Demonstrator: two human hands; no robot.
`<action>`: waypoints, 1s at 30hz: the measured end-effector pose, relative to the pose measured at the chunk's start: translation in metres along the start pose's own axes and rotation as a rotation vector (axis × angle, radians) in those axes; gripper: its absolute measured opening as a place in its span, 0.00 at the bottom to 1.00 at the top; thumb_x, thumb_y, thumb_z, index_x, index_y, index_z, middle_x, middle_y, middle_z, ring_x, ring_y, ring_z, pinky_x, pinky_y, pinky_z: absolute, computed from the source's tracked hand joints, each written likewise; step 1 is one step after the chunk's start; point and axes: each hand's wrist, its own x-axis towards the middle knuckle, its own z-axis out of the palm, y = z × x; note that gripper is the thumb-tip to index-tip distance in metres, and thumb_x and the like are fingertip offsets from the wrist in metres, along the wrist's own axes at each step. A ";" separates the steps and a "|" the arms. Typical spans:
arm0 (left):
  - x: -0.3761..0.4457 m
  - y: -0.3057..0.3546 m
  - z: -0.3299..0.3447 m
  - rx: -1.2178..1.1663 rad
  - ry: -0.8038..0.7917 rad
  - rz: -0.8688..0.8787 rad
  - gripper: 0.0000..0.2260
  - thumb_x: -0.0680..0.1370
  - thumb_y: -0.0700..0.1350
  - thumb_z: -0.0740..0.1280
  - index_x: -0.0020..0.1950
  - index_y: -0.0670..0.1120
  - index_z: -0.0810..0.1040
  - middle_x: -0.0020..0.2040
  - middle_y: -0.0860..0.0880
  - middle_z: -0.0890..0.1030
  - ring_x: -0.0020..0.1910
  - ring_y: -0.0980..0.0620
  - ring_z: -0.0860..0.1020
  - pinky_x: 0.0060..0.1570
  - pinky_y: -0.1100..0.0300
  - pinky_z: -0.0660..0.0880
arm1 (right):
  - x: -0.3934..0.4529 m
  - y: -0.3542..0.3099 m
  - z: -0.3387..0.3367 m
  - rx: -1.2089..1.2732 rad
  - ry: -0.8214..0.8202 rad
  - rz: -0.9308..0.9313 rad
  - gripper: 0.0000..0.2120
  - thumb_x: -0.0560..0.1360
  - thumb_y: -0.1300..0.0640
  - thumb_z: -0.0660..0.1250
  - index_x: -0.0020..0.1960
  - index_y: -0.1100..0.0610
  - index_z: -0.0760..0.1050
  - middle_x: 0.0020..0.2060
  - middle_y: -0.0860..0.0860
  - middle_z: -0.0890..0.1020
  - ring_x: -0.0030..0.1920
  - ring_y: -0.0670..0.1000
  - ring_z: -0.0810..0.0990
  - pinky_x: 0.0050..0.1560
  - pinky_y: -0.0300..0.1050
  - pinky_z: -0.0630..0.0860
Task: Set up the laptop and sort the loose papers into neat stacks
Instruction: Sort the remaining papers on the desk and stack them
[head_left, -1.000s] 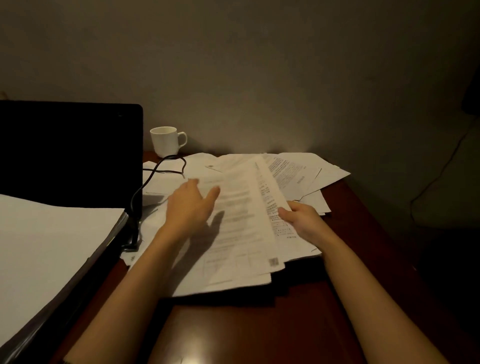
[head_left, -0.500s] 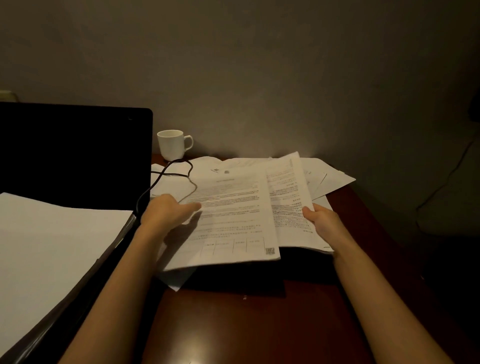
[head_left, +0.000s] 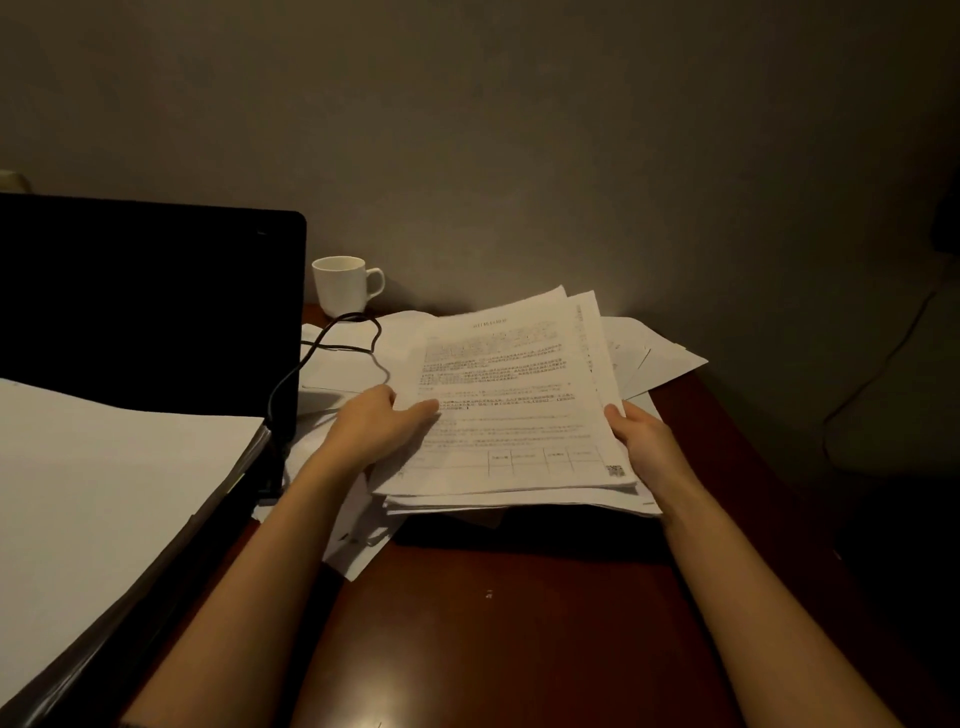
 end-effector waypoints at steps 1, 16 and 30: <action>-0.001 0.000 0.000 -0.096 -0.013 0.006 0.10 0.78 0.55 0.64 0.49 0.49 0.70 0.41 0.54 0.75 0.39 0.56 0.74 0.32 0.64 0.67 | -0.001 0.000 0.000 0.013 -0.010 -0.024 0.10 0.82 0.58 0.57 0.55 0.57 0.77 0.46 0.52 0.82 0.46 0.52 0.81 0.36 0.39 0.76; -0.028 0.029 0.023 -0.574 0.317 0.434 0.18 0.77 0.40 0.66 0.63 0.49 0.63 0.49 0.60 0.74 0.43 0.64 0.78 0.35 0.71 0.77 | -0.017 -0.021 -0.008 -0.111 0.233 -0.577 0.05 0.78 0.60 0.64 0.51 0.53 0.76 0.47 0.46 0.82 0.47 0.45 0.82 0.39 0.39 0.81; -0.036 0.043 0.019 -0.812 0.365 0.500 0.14 0.72 0.53 0.70 0.52 0.54 0.69 0.50 0.55 0.79 0.48 0.57 0.81 0.44 0.64 0.79 | -0.030 -0.029 -0.006 0.107 0.323 -0.729 0.07 0.76 0.58 0.67 0.52 0.51 0.73 0.47 0.42 0.79 0.47 0.39 0.81 0.42 0.30 0.77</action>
